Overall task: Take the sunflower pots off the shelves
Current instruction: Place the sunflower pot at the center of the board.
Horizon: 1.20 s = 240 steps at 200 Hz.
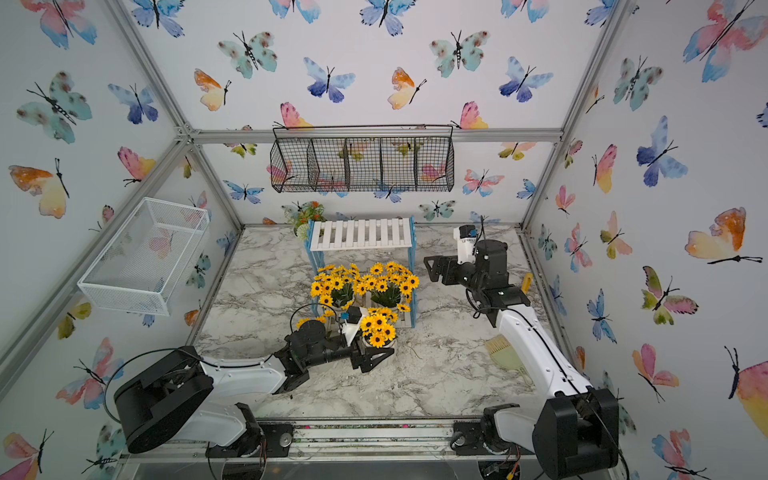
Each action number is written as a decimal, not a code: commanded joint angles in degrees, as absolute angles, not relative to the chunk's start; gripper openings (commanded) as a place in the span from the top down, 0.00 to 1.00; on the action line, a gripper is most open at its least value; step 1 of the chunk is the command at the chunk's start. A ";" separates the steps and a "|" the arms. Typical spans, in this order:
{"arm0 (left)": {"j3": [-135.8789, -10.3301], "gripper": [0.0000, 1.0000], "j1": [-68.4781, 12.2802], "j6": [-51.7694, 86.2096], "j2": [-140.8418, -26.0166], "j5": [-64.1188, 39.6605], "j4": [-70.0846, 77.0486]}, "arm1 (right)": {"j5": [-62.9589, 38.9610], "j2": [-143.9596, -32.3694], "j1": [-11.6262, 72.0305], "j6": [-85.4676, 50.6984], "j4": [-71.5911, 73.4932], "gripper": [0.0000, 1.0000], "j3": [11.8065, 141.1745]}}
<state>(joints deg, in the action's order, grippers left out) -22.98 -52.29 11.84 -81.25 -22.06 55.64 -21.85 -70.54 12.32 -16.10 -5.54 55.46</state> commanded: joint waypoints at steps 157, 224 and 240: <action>-33.92 1.00 -57.35 15.13 -103.47 -17.49 75.47 | -17.97 -64.82 11.96 -16.66 -7.17 0.05 53.26; -35.76 1.00 -57.31 15.86 -110.13 -19.29 78.71 | -18.41 -65.04 12.01 -17.04 -6.51 0.05 52.49; -35.56 1.00 -57.30 15.78 -111.28 -19.23 79.90 | -18.37 -64.87 12.01 -17.14 -6.42 0.05 52.27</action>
